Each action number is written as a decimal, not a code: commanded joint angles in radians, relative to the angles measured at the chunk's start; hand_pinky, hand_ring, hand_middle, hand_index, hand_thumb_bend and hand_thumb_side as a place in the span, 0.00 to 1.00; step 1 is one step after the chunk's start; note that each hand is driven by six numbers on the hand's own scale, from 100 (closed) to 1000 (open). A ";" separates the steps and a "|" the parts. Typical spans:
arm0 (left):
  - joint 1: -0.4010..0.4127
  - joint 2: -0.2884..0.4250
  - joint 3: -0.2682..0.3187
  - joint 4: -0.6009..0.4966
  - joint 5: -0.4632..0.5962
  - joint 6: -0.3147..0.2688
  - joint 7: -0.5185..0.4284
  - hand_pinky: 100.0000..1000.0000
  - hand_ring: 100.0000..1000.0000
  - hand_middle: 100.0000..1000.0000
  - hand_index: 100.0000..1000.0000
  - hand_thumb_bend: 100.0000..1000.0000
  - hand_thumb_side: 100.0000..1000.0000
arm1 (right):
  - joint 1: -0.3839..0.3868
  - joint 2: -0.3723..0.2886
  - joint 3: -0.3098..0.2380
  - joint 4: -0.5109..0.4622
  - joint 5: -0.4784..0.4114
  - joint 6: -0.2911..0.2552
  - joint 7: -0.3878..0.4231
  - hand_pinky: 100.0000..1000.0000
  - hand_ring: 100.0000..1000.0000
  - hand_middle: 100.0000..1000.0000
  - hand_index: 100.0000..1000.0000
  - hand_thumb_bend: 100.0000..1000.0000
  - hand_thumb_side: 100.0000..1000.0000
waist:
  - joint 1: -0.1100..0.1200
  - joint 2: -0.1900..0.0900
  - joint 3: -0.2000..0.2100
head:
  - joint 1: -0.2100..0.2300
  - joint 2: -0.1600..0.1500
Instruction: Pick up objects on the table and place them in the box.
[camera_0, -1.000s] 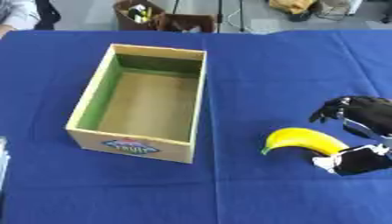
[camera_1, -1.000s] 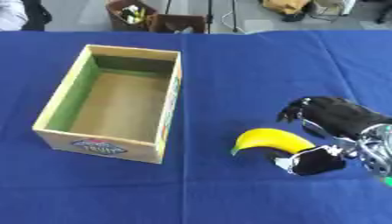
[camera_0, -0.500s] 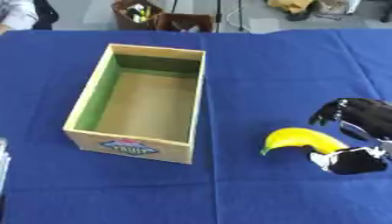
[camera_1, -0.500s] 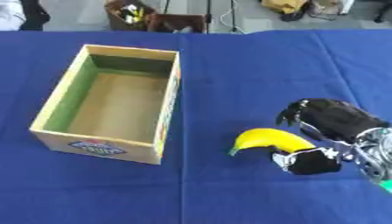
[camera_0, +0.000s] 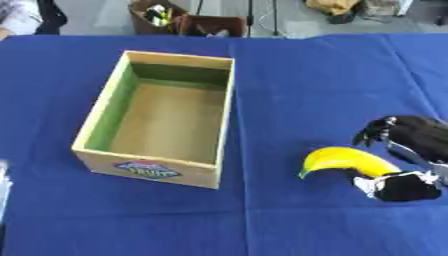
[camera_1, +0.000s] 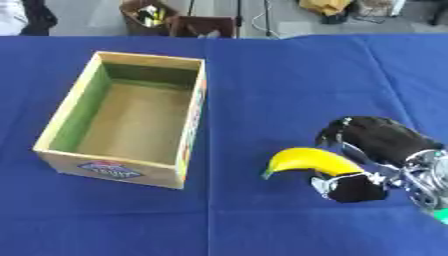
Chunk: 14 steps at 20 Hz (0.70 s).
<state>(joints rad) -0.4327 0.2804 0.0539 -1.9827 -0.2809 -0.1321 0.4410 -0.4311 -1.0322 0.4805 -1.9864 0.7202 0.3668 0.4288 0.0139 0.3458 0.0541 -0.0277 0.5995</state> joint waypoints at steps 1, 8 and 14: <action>-0.012 0.009 -0.002 -0.017 0.006 -0.001 -0.004 0.51 0.65 0.72 0.90 0.00 1.00 | -0.006 -0.013 -0.011 -0.014 0.016 0.008 0.012 0.79 0.84 0.62 0.79 0.17 0.62 | 0.000 -0.015 0.001 | -0.002 -0.013; -0.013 0.009 -0.003 -0.017 0.007 -0.001 -0.007 0.51 0.65 0.72 0.90 0.00 1.00 | -0.002 -0.011 -0.014 -0.014 0.023 0.019 0.022 0.78 0.84 0.61 0.78 0.15 0.62 | 0.002 -0.012 0.003 | -0.002 -0.018; -0.014 0.008 -0.004 -0.017 0.007 -0.001 -0.008 0.51 0.65 0.72 0.90 0.00 1.00 | 0.005 -0.011 -0.021 -0.014 0.034 0.033 0.020 0.78 0.84 0.61 0.78 0.14 0.62 | 0.004 -0.010 0.006 | -0.002 -0.024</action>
<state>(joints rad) -0.4328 0.2801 0.0517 -1.9827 -0.2738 -0.1322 0.4362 -0.4217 -1.0249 0.4774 -1.9864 0.7428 0.3944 0.4509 0.0182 0.3525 0.0604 -0.0280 0.5869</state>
